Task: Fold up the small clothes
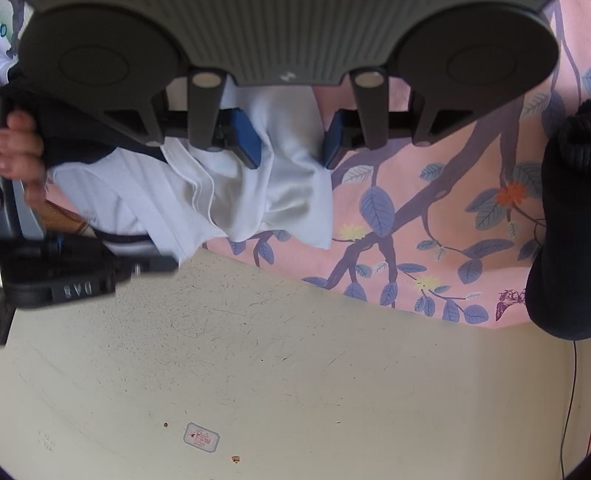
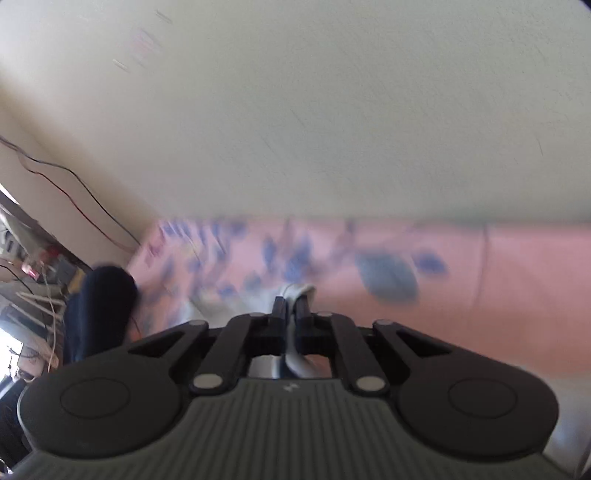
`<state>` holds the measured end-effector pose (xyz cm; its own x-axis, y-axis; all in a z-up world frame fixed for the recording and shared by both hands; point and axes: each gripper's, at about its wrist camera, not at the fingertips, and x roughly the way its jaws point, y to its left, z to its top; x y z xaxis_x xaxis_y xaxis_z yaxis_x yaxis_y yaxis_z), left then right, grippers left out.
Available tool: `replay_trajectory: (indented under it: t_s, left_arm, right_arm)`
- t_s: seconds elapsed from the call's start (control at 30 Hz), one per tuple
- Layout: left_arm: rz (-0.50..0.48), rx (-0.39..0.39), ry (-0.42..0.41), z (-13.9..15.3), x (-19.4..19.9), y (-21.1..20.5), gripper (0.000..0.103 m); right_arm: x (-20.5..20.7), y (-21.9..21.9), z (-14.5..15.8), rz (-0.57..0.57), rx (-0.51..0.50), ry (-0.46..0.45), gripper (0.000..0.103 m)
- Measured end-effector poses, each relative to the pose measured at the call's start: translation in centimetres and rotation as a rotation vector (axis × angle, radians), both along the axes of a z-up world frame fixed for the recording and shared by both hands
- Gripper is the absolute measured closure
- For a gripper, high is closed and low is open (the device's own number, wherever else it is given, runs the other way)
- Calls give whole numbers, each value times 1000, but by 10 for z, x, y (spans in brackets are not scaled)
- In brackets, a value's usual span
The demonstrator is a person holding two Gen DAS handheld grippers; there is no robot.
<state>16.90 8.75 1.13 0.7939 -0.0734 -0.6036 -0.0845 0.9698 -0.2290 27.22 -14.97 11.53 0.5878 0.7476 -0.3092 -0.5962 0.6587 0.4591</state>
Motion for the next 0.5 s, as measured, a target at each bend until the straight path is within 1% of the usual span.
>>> replay_trajectory:
  t_s: [0.03,0.07,0.1,0.13,0.17,0.2,0.23,0.27,0.3,0.33,0.37,0.4,0.43,0.5]
  left_arm:
    - [0,-2,0,0,0,0,65]
    - [1,-6,-1,0,0,1,65]
    - [0,-8,-1,0,0,1,65]
    - [1,-9,-1,0,0,1,65]
    - [2,-9,0,0,0,1,64]
    - [2,-7,0,0,0,1,64]
    - [2,-4,1,0,0,0,64]
    - [4,2,2,0,0,-1,64]
    - [5,8,2,0,-1,-2,64]
    - [5,12,3,0,-1,-3,64]
    - [3,13,3,0,0,-3,64]
    - [2,12,3,0,0,-3,64]
    - [2,12,3,0,0,-3,64]
    - [-2,10,2,0,0,-1,64]
  right_arm:
    - [-6,8,7,-44,-65,-105,97]
    - [-8,17,10,-104,-158,-166,97]
    - [-6,22,10,-139,-218,-174,92]
    - [-2,19,11,-146,-223,-146,92]
    - [1,7,14,-133,-176,-118,92]
    - [1,-9,19,-139,-132,-106,89]
    - [-1,-24,24,-162,-115,-107,84]
    - [-3,-42,29,-188,-127,-109,81]
    - [-5,-56,30,-209,-155,-103,73]
    - [-8,-68,30,-226,-190,-93,61]
    - [-9,-80,26,-235,-236,-76,54]
    - [-11,-87,21,-240,-280,-63,43]
    - [-11,-93,12,-244,-336,-53,39]
    - [-16,-98,-4,-247,-423,-37,38]
